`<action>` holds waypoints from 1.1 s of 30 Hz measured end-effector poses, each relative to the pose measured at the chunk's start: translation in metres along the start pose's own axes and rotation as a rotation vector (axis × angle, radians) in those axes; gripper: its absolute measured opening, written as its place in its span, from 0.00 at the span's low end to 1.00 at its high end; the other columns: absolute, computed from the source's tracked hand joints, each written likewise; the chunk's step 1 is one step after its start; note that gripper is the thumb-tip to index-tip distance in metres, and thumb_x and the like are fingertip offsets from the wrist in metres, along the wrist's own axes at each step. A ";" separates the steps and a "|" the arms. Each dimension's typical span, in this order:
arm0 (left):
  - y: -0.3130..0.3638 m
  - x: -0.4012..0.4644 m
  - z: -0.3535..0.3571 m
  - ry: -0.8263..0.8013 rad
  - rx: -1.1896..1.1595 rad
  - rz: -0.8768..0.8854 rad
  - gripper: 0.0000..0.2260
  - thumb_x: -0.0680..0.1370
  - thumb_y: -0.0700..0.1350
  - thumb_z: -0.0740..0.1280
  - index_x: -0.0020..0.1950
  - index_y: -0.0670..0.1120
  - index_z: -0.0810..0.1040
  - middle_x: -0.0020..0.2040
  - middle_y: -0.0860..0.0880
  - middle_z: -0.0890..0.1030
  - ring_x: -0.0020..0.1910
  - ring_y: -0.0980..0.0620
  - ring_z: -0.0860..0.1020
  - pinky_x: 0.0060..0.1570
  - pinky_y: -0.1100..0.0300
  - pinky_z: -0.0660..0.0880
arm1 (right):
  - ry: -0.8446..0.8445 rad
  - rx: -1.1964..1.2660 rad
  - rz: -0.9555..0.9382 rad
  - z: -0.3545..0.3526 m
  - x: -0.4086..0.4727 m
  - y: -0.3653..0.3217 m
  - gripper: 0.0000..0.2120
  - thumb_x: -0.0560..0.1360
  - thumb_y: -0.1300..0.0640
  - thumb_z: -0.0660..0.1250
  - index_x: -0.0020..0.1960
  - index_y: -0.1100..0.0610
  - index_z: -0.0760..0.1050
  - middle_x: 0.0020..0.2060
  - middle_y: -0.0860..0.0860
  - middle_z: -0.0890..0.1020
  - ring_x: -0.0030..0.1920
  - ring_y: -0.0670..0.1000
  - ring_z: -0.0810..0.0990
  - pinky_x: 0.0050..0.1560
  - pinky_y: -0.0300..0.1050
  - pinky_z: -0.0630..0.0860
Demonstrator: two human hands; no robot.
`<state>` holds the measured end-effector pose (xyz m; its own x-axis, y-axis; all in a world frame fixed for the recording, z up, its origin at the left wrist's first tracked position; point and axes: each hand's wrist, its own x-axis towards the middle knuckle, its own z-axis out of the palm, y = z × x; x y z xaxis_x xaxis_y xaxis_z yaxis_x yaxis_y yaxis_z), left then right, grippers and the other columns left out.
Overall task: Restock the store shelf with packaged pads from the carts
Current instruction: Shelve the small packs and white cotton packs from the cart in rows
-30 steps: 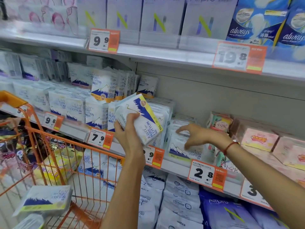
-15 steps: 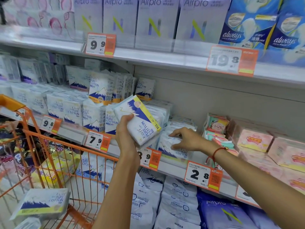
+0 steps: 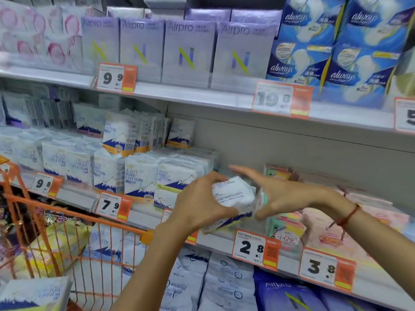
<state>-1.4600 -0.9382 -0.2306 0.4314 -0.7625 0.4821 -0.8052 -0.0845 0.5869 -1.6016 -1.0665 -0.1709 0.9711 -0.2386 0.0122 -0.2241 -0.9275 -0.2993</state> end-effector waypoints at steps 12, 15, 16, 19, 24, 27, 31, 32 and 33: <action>-0.023 0.073 -0.005 0.316 0.113 -0.025 0.17 0.76 0.61 0.61 0.57 0.54 0.79 0.60 0.54 0.78 0.60 0.51 0.73 0.57 0.55 0.69 | 0.434 0.234 0.208 -0.017 0.014 0.070 0.27 0.67 0.63 0.76 0.60 0.52 0.69 0.53 0.46 0.77 0.49 0.45 0.78 0.48 0.35 0.76; -0.051 0.078 0.015 0.424 0.367 -0.067 0.13 0.78 0.54 0.60 0.57 0.52 0.79 0.59 0.51 0.78 0.60 0.48 0.71 0.60 0.53 0.64 | 0.581 0.344 0.364 -0.024 0.053 0.087 0.16 0.67 0.65 0.75 0.53 0.59 0.75 0.46 0.52 0.79 0.42 0.48 0.78 0.43 0.38 0.76; -0.059 0.079 0.023 0.428 0.353 -0.063 0.14 0.77 0.55 0.58 0.54 0.52 0.80 0.56 0.50 0.79 0.58 0.47 0.72 0.60 0.52 0.64 | 0.609 0.383 0.430 -0.025 0.068 0.091 0.12 0.68 0.64 0.75 0.50 0.58 0.76 0.46 0.54 0.80 0.43 0.50 0.79 0.46 0.41 0.77; -0.075 0.083 0.039 0.518 0.317 -0.012 0.17 0.75 0.56 0.56 0.47 0.51 0.81 0.47 0.50 0.81 0.50 0.46 0.74 0.56 0.53 0.64 | 0.631 0.342 0.553 -0.030 0.114 0.109 0.19 0.69 0.61 0.74 0.56 0.58 0.71 0.54 0.55 0.76 0.52 0.53 0.77 0.40 0.41 0.77; -0.077 0.086 0.039 0.542 0.270 -0.034 0.12 0.76 0.56 0.61 0.49 0.52 0.81 0.49 0.52 0.80 0.52 0.48 0.72 0.54 0.57 0.58 | 0.525 0.195 0.579 -0.018 0.176 0.152 0.39 0.68 0.59 0.75 0.72 0.60 0.57 0.66 0.58 0.67 0.64 0.57 0.71 0.49 0.44 0.75; -0.078 0.088 0.038 0.551 0.251 -0.033 0.14 0.75 0.57 0.59 0.49 0.53 0.81 0.49 0.52 0.80 0.53 0.49 0.71 0.55 0.58 0.57 | 0.488 0.191 0.576 -0.008 0.191 0.167 0.38 0.70 0.62 0.73 0.73 0.59 0.56 0.66 0.61 0.69 0.64 0.59 0.72 0.50 0.44 0.71; -0.080 0.089 0.039 0.566 0.252 -0.023 0.16 0.72 0.58 0.58 0.46 0.53 0.81 0.47 0.52 0.80 0.51 0.48 0.72 0.54 0.57 0.58 | 0.520 0.088 0.553 0.001 0.200 0.175 0.32 0.70 0.65 0.70 0.72 0.60 0.62 0.63 0.63 0.72 0.60 0.61 0.75 0.49 0.42 0.72; -0.080 0.089 0.039 0.568 0.257 -0.022 0.15 0.72 0.58 0.58 0.46 0.53 0.81 0.46 0.53 0.80 0.50 0.49 0.73 0.54 0.57 0.58 | 0.518 0.075 0.551 0.001 0.202 0.176 0.32 0.70 0.65 0.70 0.72 0.59 0.63 0.64 0.63 0.72 0.61 0.61 0.75 0.52 0.42 0.73; -0.080 0.089 0.038 0.566 0.258 -0.023 0.15 0.72 0.58 0.58 0.46 0.53 0.81 0.47 0.53 0.80 0.51 0.49 0.72 0.54 0.57 0.57 | 0.508 0.069 0.555 0.001 0.201 0.176 0.34 0.70 0.64 0.71 0.72 0.58 0.63 0.65 0.62 0.70 0.62 0.61 0.74 0.56 0.43 0.73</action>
<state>-1.3726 -1.0234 -0.2594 0.5416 -0.3067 0.7827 -0.8351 -0.3032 0.4591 -1.4463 -1.2776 -0.2223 0.5560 -0.7842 0.2754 -0.6474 -0.6164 -0.4482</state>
